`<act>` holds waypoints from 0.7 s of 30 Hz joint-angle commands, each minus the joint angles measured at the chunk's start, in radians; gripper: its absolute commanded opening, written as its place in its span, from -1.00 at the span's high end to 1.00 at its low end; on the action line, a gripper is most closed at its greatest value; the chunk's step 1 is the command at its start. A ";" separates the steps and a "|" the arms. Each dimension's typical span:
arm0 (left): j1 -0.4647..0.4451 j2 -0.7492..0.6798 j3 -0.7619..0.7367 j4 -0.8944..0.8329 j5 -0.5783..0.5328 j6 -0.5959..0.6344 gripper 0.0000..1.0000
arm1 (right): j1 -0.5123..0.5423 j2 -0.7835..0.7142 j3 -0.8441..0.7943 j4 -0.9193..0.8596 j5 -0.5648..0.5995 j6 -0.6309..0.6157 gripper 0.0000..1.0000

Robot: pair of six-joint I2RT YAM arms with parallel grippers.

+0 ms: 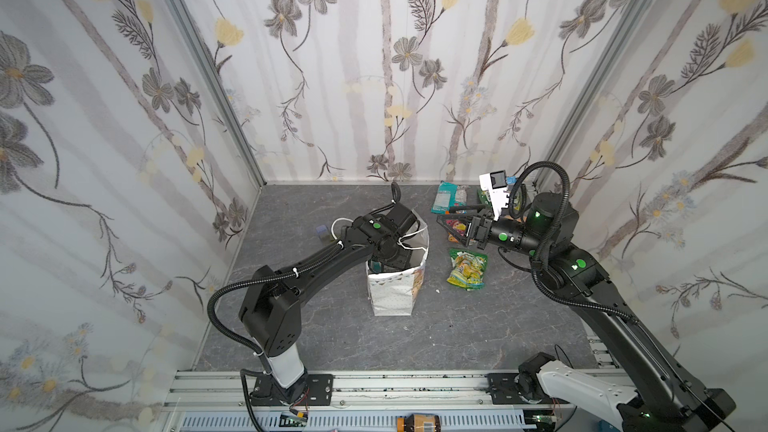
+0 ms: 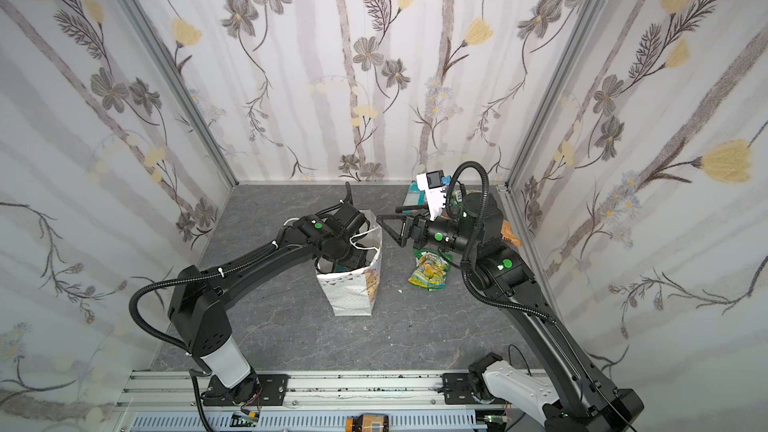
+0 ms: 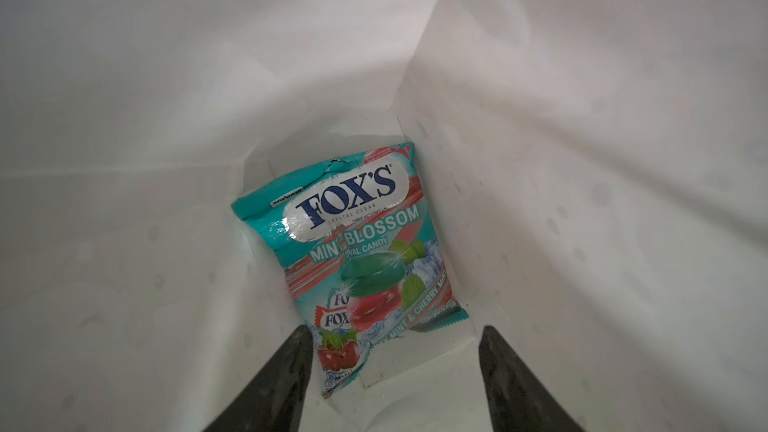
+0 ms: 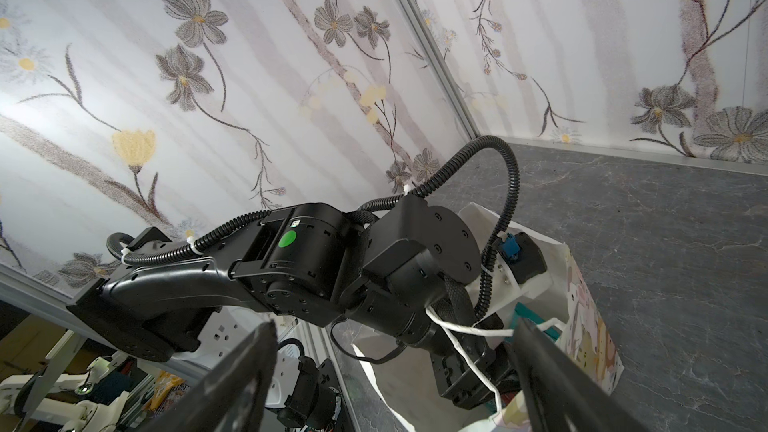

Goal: Take the snacks out of the paper bag
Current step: 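Lower the left gripper into the bag toward the teal Fox's Mint Blossom pack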

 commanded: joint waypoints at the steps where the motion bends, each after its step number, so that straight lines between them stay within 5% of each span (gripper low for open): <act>1: 0.003 0.031 0.010 0.005 -0.026 0.006 -0.32 | -0.001 0.001 0.000 0.042 0.007 0.005 -0.77; 21: 0.001 0.138 -0.136 0.115 -0.077 -0.031 -0.73 | -0.001 -0.002 -0.014 0.040 0.013 0.003 -0.79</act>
